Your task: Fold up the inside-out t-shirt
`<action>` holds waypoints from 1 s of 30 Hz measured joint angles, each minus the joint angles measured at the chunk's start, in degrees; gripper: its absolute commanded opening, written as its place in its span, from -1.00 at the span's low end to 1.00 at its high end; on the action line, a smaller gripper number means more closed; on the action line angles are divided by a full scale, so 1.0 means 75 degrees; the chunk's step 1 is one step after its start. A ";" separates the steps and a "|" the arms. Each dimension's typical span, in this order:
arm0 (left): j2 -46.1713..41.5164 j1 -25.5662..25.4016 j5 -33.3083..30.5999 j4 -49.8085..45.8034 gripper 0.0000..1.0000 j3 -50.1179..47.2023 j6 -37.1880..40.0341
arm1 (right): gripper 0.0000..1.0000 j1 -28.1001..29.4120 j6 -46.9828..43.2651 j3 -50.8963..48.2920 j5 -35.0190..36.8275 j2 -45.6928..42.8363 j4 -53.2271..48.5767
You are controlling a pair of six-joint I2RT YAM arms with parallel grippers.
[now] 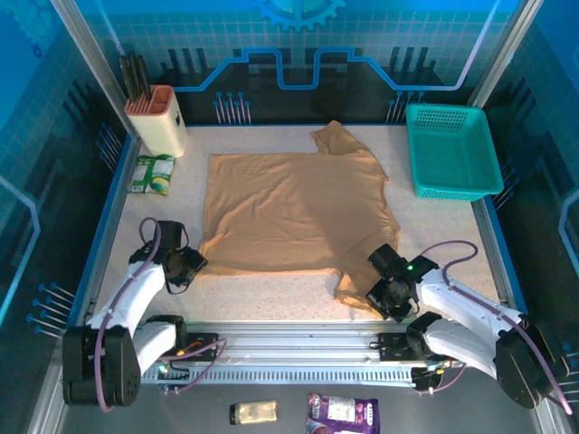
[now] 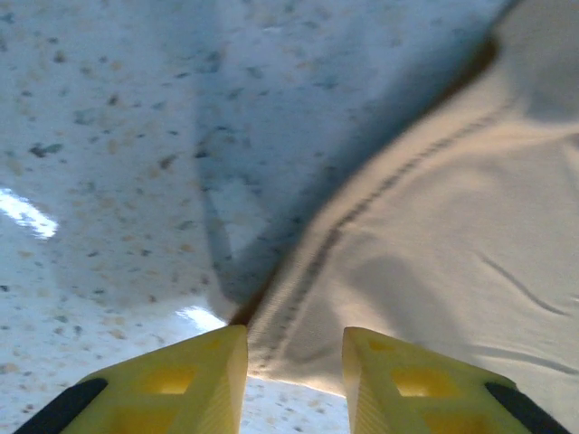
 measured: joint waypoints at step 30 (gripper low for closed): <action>0.0985 -0.0367 -0.0627 -0.0321 -0.56 0.0274 0.0000 | -1.00 0.0000 0.0140 -0.0076 0.0347 -0.0358 -0.0114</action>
